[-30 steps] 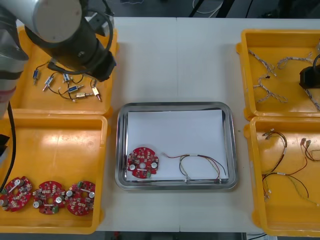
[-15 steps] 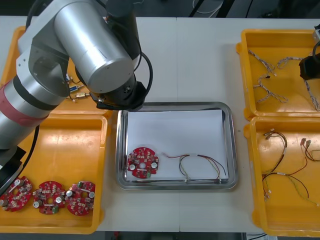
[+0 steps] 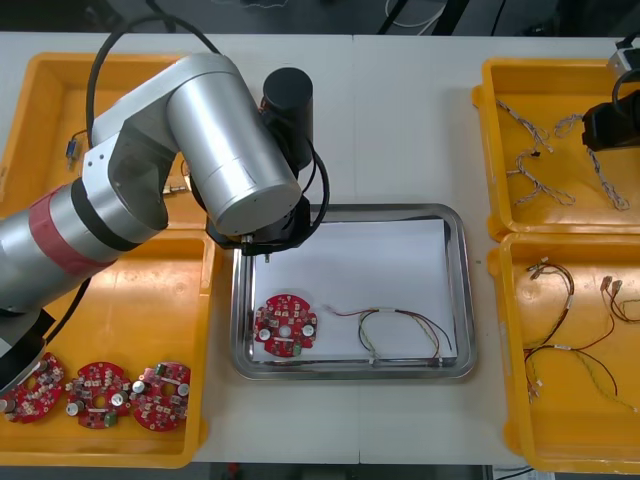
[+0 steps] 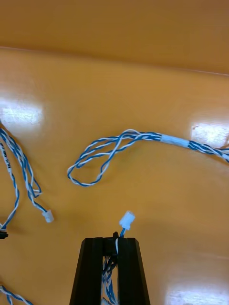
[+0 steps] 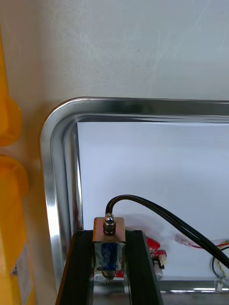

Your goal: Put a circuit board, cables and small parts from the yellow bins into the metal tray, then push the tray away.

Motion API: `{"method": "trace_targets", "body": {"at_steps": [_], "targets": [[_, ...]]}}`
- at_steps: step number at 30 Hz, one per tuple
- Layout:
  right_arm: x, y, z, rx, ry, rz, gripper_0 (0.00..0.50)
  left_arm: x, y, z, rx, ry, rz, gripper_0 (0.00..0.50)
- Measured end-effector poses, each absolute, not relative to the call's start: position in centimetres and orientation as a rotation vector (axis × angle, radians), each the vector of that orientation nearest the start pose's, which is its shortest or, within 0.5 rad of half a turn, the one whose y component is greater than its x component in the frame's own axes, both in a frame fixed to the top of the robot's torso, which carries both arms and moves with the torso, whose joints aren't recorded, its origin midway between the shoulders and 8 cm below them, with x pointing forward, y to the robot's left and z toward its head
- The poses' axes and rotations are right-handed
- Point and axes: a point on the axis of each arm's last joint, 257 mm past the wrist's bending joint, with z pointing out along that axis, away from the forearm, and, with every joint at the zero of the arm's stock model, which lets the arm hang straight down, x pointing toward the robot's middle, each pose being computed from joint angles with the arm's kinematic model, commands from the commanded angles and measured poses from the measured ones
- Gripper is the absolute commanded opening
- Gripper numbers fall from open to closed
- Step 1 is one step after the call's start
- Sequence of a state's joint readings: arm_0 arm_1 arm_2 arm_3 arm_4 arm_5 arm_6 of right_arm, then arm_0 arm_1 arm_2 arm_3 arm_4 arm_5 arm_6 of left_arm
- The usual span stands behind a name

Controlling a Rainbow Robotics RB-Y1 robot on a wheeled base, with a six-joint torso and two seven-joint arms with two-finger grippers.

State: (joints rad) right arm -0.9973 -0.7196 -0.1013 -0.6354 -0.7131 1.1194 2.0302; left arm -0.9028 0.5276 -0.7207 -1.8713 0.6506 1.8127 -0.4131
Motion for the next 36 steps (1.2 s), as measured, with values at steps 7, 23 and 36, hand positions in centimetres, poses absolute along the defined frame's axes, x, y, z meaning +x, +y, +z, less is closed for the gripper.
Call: {"method": "trace_targets", "body": {"at_steps": [7, 23, 36], "targets": [[64.7, -42.0, -16.2, -0.159, 2.413, 0.013, 0.0, 46.1, 8.5, -20.7, -0.114, 2.678, -0.01, 0.0], [65.0, -40.7, -16.7, -0.172, 2.408, 0.03, 0.5, 47.3, 8.1, -24.1, -0.08, 2.65, 0.001, 0.0], [62.9, -38.6, -16.3, -0.244, 2.516, 0.094, 0.5, 47.3, 8.5, -25.6, -0.079, 2.636, 0.006, 0.007]]}}
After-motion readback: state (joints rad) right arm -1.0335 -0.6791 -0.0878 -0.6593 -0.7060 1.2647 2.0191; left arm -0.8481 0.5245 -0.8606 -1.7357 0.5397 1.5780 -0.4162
